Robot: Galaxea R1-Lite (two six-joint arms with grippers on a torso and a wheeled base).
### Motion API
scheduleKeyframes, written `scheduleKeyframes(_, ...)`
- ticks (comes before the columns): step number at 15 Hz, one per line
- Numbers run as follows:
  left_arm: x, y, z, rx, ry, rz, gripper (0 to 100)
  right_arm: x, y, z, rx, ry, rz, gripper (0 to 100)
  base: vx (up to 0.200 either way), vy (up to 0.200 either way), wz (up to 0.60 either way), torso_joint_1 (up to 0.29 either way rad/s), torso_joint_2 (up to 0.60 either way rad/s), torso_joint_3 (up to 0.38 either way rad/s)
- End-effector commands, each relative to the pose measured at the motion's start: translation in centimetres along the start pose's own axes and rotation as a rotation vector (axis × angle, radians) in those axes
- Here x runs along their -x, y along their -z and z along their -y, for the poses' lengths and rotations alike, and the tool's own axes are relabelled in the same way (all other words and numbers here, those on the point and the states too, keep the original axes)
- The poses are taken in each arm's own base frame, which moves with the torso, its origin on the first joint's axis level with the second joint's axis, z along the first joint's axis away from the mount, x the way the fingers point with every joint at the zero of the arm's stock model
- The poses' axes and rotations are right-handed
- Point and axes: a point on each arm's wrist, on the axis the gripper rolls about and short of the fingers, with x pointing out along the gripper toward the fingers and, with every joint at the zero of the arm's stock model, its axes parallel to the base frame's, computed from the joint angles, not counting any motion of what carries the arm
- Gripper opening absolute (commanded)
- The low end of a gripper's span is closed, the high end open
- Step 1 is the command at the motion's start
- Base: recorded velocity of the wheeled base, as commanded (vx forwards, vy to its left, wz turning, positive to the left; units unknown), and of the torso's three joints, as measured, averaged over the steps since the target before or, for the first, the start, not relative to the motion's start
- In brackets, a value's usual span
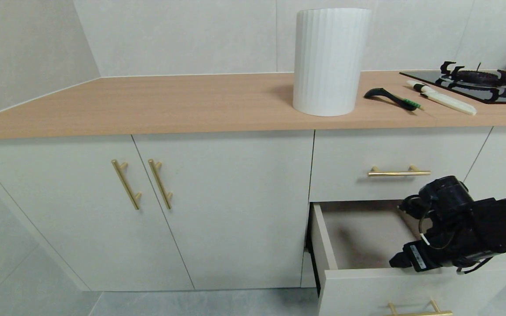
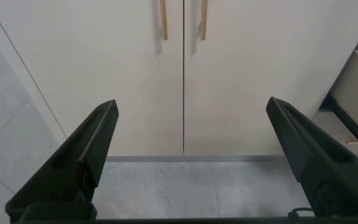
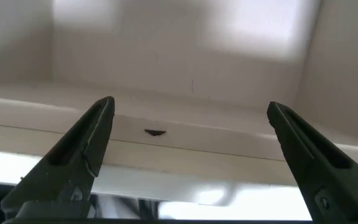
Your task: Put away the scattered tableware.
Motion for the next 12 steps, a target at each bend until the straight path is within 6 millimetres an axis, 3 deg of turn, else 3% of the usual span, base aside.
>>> scheduleKeyframes(1,0.0,0.0,0.0,0.000,0.000,-0.001,100,0.8,-0.7,0.0,-0.001,0.001,-0.005,100,0.000,0.000,0.00,0.000,0.00,0.000)
scheduleKeyframes(6,0.0,0.0,0.0,0.000,0.000,-0.001,100,2.3,-0.1,-0.1,0.040,0.001,-0.258,100,0.000,0.000,0.00,0.000,0.00,0.000)
scheduleKeyframes(12,0.0,0.0,0.0,0.000,-0.001,-0.001,100,2.2,0.8,-0.5,0.096,-0.007,-0.355,100,0.000,0.000,0.00,0.000,0.00,0.000)
